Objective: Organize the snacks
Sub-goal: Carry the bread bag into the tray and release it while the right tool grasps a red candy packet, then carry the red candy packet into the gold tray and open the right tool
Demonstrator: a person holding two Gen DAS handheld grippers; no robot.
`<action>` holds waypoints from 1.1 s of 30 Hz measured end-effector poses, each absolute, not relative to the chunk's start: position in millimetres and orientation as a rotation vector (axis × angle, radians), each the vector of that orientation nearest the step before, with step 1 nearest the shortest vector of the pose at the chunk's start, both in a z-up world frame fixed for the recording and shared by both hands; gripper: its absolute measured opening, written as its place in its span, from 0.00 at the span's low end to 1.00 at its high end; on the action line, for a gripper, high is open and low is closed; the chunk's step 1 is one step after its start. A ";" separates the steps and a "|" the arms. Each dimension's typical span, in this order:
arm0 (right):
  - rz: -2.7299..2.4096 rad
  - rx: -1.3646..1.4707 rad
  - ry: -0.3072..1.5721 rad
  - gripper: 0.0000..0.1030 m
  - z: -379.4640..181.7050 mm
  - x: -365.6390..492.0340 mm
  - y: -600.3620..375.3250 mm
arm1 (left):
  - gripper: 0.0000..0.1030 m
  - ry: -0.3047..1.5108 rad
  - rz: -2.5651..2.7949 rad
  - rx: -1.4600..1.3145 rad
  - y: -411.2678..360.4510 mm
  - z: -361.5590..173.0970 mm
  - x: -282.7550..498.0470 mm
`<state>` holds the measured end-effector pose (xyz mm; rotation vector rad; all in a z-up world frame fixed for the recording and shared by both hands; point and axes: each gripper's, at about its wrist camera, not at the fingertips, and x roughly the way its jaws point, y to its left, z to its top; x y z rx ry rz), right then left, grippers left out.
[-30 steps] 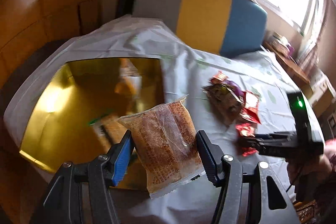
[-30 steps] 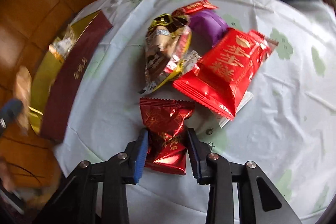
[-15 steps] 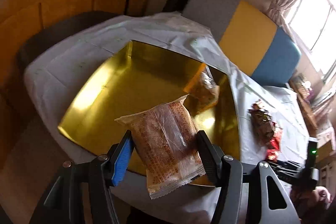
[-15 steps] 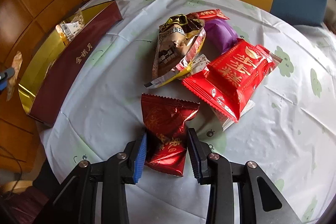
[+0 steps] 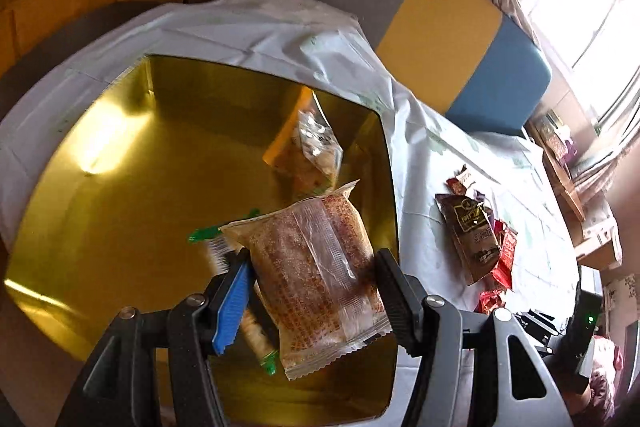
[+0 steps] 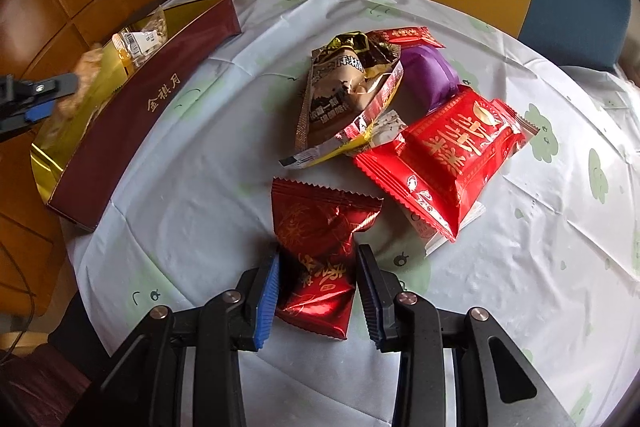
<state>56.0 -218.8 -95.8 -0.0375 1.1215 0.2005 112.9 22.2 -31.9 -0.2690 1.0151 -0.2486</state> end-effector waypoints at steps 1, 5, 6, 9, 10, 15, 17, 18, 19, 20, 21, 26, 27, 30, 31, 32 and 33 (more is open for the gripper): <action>0.201 -0.039 1.121 0.36 -95.6 56.1 -218.7 | 0.59 1.021 -0.241 -0.261 19.5 -33.9 114.2; 0.203 -0.048 1.119 0.36 -95.8 56.0 -218.0 | 0.60 1.028 -0.219 -0.229 16.7 -40.4 114.2; 0.203 -0.050 1.118 0.36 -95.7 55.9 -217.7 | 0.61 1.024 -0.222 -0.222 17.0 -40.1 112.3; 0.202 -0.057 1.115 0.36 -95.7 55.3 -217.3 | 0.62 1.008 -0.202 -0.194 18.3 -37.3 106.2; 0.201 -0.059 1.113 0.36 -95.7 55.0 -217.2 | 0.62 1.002 -0.195 -0.186 19.2 -35.6 103.1; 0.192 -0.062 1.105 0.36 -95.8 53.9 -216.6 | 0.62 0.954 -0.136 -0.122 22.3 -23.6 84.5; 0.186 -0.063 1.103 0.36 -95.7 53.1 -216.0 | 0.62 0.924 -0.116 -0.098 24.4 -16.8 75.4; 0.182 -0.064 1.102 0.36 -95.7 53.3 -215.5 | 0.62 0.911 -0.102 -0.083 25.4 -13.4 71.0; 0.179 -0.063 1.102 0.36 -95.8 53.1 -215.1 | 0.62 0.900 -0.092 -0.072 26.2 -10.6 67.9; 0.176 -0.064 1.101 0.36 -95.8 52.8 -214.9 | 0.62 0.886 -0.082 -0.062 27.8 -7.7 64.4; 0.173 -0.064 1.100 0.36 -95.9 52.6 -214.7 | 0.62 0.873 -0.072 -0.053 29.4 -4.7 61.1; 0.160 -0.066 1.104 0.35 -95.9 52.4 -212.8 | 0.62 0.851 -0.050 -0.047 38.0 3.0 52.3; 0.155 -0.063 1.106 0.35 -95.8 52.7 -212.7 | 0.62 0.849 -0.047 -0.046 39.4 3.9 51.7; 0.136 -0.059 1.110 0.33 -94.3 52.7 -211.6 | 0.62 0.842 -0.042 -0.051 44.2 5.8 47.0; 0.132 -0.050 1.112 0.31 -93.2 53.0 -211.3 | 0.62 0.839 -0.040 -0.050 45.7 6.4 46.0; 0.130 -0.031 1.115 0.31 -91.7 53.6 -211.3 | 0.62 0.836 -0.039 -0.049 47.3 6.7 44.9; 0.132 -0.011 1.116 0.31 -90.3 54.2 -211.3 | 0.62 0.835 -0.037 -0.050 48.6 6.6 43.9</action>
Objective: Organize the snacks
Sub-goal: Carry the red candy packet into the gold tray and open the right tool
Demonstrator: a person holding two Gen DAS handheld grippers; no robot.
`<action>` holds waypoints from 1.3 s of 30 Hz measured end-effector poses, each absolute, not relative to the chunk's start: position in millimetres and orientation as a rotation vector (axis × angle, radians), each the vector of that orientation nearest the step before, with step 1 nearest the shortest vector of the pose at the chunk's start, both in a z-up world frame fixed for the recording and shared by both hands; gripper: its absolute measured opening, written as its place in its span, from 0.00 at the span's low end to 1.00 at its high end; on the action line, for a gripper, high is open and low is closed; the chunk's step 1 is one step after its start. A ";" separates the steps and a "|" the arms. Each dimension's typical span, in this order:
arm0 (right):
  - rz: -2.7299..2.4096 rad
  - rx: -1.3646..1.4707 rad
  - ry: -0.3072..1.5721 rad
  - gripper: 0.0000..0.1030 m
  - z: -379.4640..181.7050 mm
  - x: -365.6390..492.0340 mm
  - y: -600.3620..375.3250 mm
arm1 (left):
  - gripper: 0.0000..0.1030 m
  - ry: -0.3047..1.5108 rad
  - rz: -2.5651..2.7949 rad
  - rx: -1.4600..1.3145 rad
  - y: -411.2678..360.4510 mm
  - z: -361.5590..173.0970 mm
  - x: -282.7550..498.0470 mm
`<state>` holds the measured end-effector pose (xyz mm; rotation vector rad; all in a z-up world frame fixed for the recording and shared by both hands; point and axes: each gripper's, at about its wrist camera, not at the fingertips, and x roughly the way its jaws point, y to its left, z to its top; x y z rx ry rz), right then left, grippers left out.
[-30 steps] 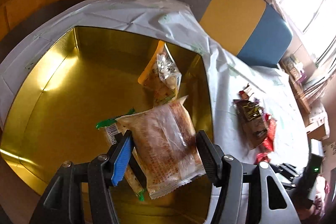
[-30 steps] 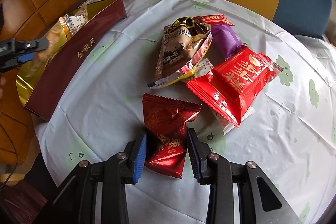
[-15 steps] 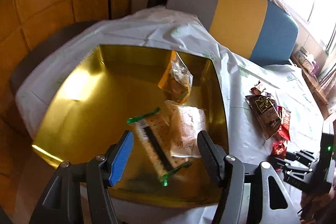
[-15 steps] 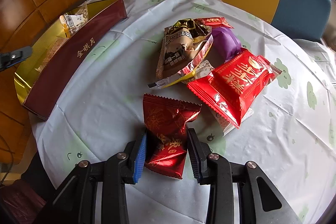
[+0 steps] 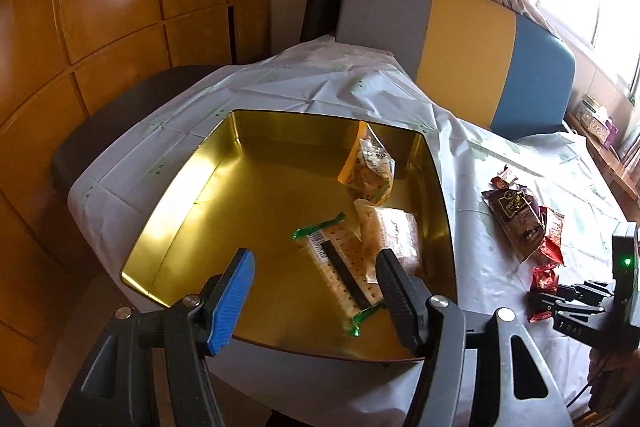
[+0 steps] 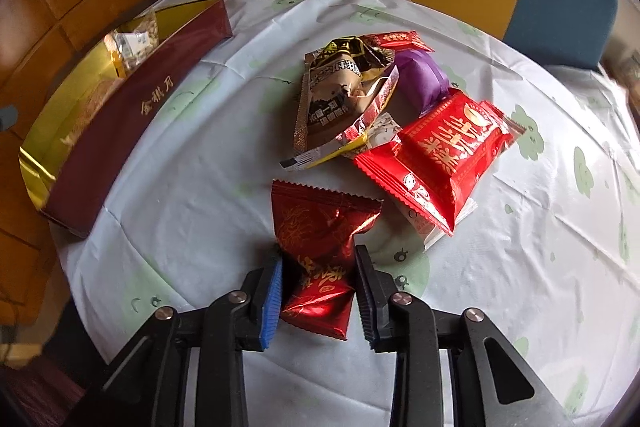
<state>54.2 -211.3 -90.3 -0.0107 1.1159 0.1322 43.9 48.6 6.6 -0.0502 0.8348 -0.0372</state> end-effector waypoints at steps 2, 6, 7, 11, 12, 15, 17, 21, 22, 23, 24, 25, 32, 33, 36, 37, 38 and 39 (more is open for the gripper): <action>0.141 0.001 1.108 0.31 -87.4 53.5 -208.1 | 0.62 0.835 -0.034 -0.055 52.5 6.1 42.2; 0.164 0.006 1.083 0.31 -76.6 52.8 -195.9 | 0.62 0.837 -0.027 -0.066 58.5 4.6 40.8; 0.178 0.015 1.075 0.31 -72.5 53.0 -192.5 | 0.62 0.836 -0.024 -0.070 60.3 4.4 40.2; 0.231 0.021 1.034 0.31 -55.2 53.3 -172.5 | 0.62 0.840 -0.014 -0.077 66.4 2.4 38.8; 0.248 0.021 1.023 0.31 -50.2 54.3 -166.1 | 0.62 0.841 -0.012 -0.081 67.8 1.9 38.5; 0.297 0.011 0.990 0.31 -37.1 57.3 -146.3 | 0.62 0.841 -0.006 -0.088 72.3 1.1 36.5; 0.334 0.005 0.969 0.31 -29.0 59.9 -132.5 | 0.62 0.840 -0.002 -0.090 75.0 1.3 35.0; 0.397 -0.007 0.937 0.31 -16.2 60.9 -106.3 | 0.62 0.840 0.010 -0.099 80.5 1.1 33.8; 0.404 -0.010 0.933 0.31 -14.7 61.0 -101.4 | 0.62 0.841 0.012 -0.102 82.3 0.7 33.8; 0.419 -0.014 0.927 0.31 -12.4 62.3 -94.2 | 0.62 0.841 0.013 -0.106 83.7 0.3 33.9; 0.427 -0.017 0.924 0.31 -10.7 61.7 -88.6 | 0.62 0.843 0.016 -0.111 85.4 -0.2 34.1; 0.436 -0.020 0.921 0.31 -9.8 62.7 -84.6 | 0.62 0.844 0.019 -0.116 86.6 -0.6 34.1; 0.506 -0.049 0.920 0.31 -11.1 65.2 -54.1 | 0.62 0.845 0.053 -0.148 101.0 -4.0 33.1; 0.515 -0.054 0.924 0.31 -13.1 67.0 -48.2 | 0.62 0.846 0.056 -0.150 102.6 -4.4 33.1; 0.544 -0.072 0.951 0.32 -26.1 73.1 -32.6 | 0.62 0.848 0.063 -0.156 105.7 -5.7 33.3; 0.542 -0.081 0.955 0.33 -30.7 75.1 -28.7 | 0.62 0.849 0.064 -0.157 106.3 -6.2 33.2; 0.536 -0.095 0.965 0.33 -36.0 77.0 -24.8 | 0.62 0.852 0.065 -0.157 106.6 -7.0 33.0; 0.527 -0.106 0.978 0.33 -41.3 78.6 -21.8 | 0.62 0.855 0.065 -0.157 106.3 -7.4 33.4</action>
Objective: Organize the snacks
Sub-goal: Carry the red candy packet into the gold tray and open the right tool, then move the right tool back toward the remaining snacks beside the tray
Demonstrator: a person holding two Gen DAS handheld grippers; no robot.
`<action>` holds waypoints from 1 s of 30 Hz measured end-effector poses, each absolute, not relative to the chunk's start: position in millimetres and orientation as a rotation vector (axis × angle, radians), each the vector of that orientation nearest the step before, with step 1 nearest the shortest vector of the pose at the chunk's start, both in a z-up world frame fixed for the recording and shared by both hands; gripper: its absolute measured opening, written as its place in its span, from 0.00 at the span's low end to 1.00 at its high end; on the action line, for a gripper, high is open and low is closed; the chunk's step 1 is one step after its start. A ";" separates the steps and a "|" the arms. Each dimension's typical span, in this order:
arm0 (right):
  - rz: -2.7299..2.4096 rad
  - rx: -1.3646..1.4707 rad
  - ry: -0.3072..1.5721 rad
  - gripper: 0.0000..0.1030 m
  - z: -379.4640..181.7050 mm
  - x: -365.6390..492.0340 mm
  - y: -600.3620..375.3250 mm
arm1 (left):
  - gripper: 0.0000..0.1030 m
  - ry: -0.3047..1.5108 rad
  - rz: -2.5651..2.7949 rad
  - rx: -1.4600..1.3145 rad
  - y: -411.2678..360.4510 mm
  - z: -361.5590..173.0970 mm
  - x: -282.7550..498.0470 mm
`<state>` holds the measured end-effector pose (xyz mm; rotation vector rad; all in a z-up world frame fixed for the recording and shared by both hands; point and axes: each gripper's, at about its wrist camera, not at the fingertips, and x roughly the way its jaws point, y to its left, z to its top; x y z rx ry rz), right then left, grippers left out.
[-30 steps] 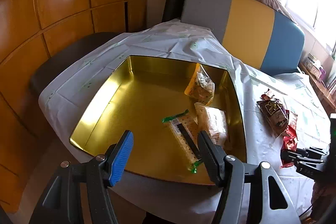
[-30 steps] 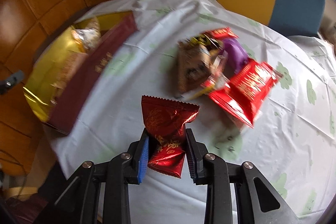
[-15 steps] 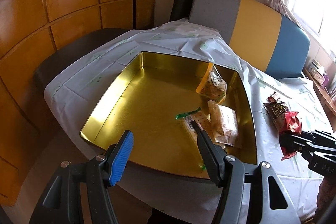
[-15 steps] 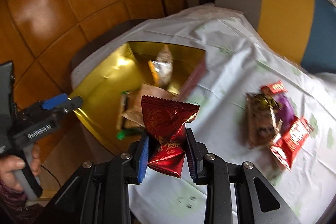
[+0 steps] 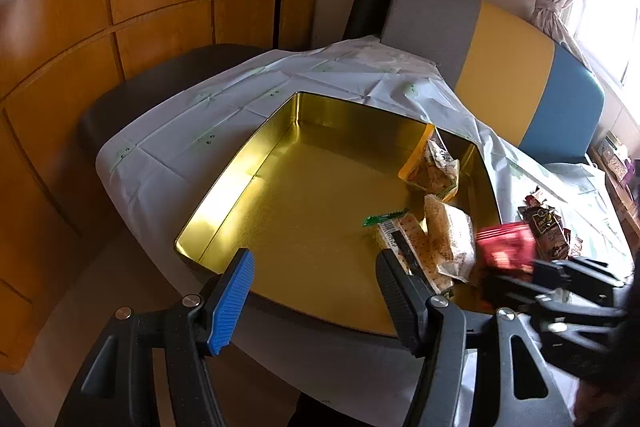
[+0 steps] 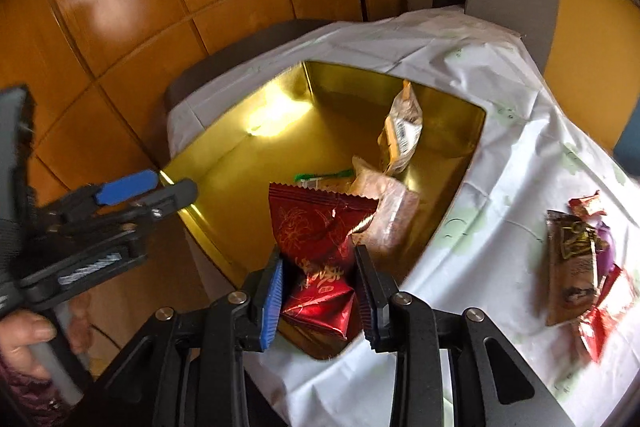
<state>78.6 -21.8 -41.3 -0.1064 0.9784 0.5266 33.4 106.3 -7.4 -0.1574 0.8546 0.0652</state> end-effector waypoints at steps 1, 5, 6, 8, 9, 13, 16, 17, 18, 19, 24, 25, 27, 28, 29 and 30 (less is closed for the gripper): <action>0.527 -0.108 0.986 0.33 -44.4 78.5 -20.8 | 0.62 0.856 0.065 -0.158 106.4 -7.8 33.7; 0.533 -0.111 1.002 0.44 -50.9 74.5 -22.5 | 0.62 0.857 0.065 -0.150 106.3 -9.0 34.6; 0.526 -0.108 0.997 0.44 -50.6 72.9 -24.7 | 0.62 0.860 0.064 -0.154 106.0 -9.7 35.0; 0.524 -0.083 0.991 0.44 -48.9 71.9 -28.8 | 0.62 0.863 0.058 -0.152 104.4 -10.6 35.6; 0.520 -0.077 0.986 0.45 -45.6 70.9 -30.3 | 0.62 0.864 0.056 -0.148 103.3 -10.7 35.7; 0.501 -0.059 0.961 0.49 -38.6 67.5 -35.2 | 0.62 0.860 0.050 -0.139 100.1 -8.5 34.3; 0.476 -0.051 0.944 0.53 -35.9 65.6 -40.6 | 0.62 0.857 0.047 -0.134 98.4 -6.7 33.4; 0.468 -0.046 0.939 0.53 -34.8 64.5 -43.1 | 0.62 0.857 0.047 -0.133 98.2 -6.6 33.0; 0.464 -0.042 0.936 0.53 -33.6 63.9 -45.3 | 0.62 0.857 0.048 -0.131 97.7 -6.3 32.6; 0.458 -0.037 0.931 0.53 -32.7 63.1 -47.7 | 0.62 0.857 0.048 -0.128 97.1 -6.1 32.4; 0.431 -0.012 0.916 0.55 -29.3 62.1 -60.1 | 0.62 0.853 0.042 -0.114 92.4 -3.5 30.9; 0.424 -0.009 0.913 0.55 -28.6 61.6 -62.3 | 0.62 0.852 0.040 -0.111 91.8 -3.0 30.3; 0.412 -0.001 0.907 0.55 -27.0 60.6 -67.6 | 0.62 0.852 0.035 -0.106 89.2 -1.8 29.8; 0.406 0.003 0.905 0.55 -26.5 60.0 -69.8 | 0.62 0.851 0.033 -0.104 88.0 -1.4 29.2; 0.399 0.007 0.903 0.56 -26.1 59.8 -73.1 | 0.62 0.850 0.032 -0.101 86.9 -0.9 28.8; 0.394 0.010 0.902 0.56 -25.3 59.0 -75.2 | 0.62 0.850 0.030 -0.098 85.7 -0.3 28.5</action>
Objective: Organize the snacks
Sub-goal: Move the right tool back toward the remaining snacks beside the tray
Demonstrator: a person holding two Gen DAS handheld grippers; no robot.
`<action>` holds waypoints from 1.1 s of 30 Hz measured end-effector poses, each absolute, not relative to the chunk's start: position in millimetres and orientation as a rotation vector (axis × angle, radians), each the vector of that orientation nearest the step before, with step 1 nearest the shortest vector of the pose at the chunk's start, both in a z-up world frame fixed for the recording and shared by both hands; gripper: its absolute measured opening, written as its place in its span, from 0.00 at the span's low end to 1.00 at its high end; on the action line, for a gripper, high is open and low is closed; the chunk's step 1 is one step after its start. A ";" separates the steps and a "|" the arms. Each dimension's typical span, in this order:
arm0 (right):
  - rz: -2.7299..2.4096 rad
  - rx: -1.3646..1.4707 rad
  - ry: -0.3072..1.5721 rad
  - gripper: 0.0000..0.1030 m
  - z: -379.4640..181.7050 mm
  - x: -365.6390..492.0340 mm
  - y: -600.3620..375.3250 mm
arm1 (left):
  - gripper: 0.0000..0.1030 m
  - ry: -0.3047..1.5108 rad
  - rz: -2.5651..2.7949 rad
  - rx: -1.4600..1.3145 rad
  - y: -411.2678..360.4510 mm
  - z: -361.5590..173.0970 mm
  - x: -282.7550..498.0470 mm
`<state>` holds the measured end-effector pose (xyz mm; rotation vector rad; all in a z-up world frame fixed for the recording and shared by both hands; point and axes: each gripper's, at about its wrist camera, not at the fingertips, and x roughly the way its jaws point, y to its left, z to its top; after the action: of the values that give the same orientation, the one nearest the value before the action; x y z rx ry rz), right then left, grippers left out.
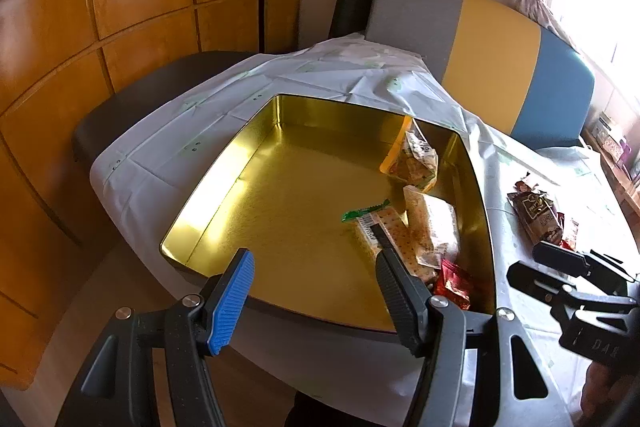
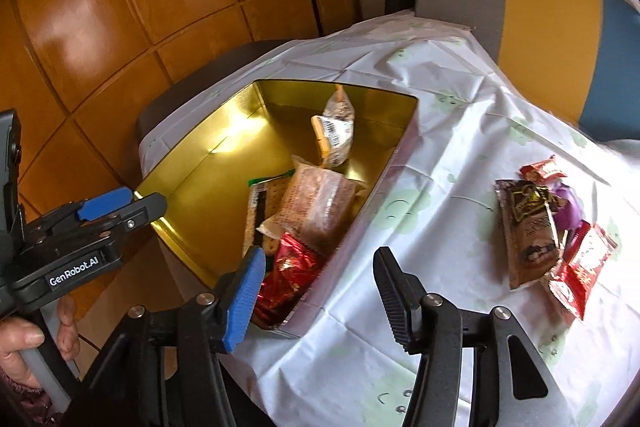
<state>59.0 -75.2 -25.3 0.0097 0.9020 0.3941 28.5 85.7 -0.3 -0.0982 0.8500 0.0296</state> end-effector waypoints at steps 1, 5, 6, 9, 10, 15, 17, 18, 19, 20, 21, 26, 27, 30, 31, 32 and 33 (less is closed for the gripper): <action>0.388 0.013 0.900 0.56 -24.9 58.7 -78.3 | 0.62 0.849 0.027 -0.096 84.5 0.1 28.3; 0.366 0.023 0.895 0.56 -23.2 57.8 -90.3 | 0.62 0.849 0.019 -0.084 80.0 1.4 27.5; 0.362 0.024 0.894 0.56 -22.8 57.1 -92.7 | 0.62 0.848 0.017 -0.081 78.9 1.7 27.3; 0.342 0.026 0.890 0.57 -21.2 55.9 -103.3 | 0.62 0.848 0.011 -0.072 75.2 3.1 26.7; 0.335 0.026 0.888 0.57 -20.6 55.6 -107.0 | 0.62 0.847 0.009 -0.069 73.8 3.4 26.6; 0.298 0.022 0.881 0.58 -17.3 54.2 -125.4 | 0.62 0.843 -0.003 -0.054 66.8 6.0 25.4; 0.280 0.019 0.877 0.58 -15.4 53.5 -134.2 | 0.62 0.841 -0.008 -0.046 63.8 6.6 25.5; 0.272 0.016 0.876 0.59 -14.7 53.2 -137.8 | 0.62 0.841 -0.011 -0.041 61.8 7.0 25.6; 0.263 0.013 0.875 0.60 -14.0 52.9 -142.2 | 0.62 0.840 -0.014 -0.038 60.3 7.2 25.7; 0.251 0.009 0.874 0.60 -12.9 52.5 -148.0 | 0.62 0.840 -0.017 -0.034 58.7 7.5 25.6; 0.243 0.006 0.873 0.60 -12.1 52.2 -151.7 | 0.62 0.840 -0.021 -0.031 57.2 7.6 25.2; 0.184 -0.010 0.867 0.64 -6.9 51.2 -180.5 | 0.62 0.843 -0.041 -0.013 48.0 7.5 24.5; 0.173 -0.011 0.867 0.65 -6.5 51.3 -185.5 | 0.62 0.843 -0.045 -0.008 45.5 7.5 24.5; 0.135 -0.016 0.864 0.67 -4.6 51.7 -203.8 | 0.62 0.847 -0.058 0.005 39.0 7.0 24.8; 0.123 -0.016 0.863 0.68 -4.3 51.6 -209.9 | 0.62 0.847 -0.062 0.009 38.0 6.9 24.4; 0.110 -0.016 0.862 0.68 -3.5 51.4 -216.5 | 0.62 0.847 -0.066 0.014 36.1 6.9 24.8; 0.095 -0.016 0.862 0.68 -2.7 51.7 -223.7 | 0.62 0.848 -0.071 0.020 33.4 7.0 24.7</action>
<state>51.7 -223.7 -2.7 -0.0155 0.8616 0.0950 24.7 33.4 7.0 0.0197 0.8476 -0.0705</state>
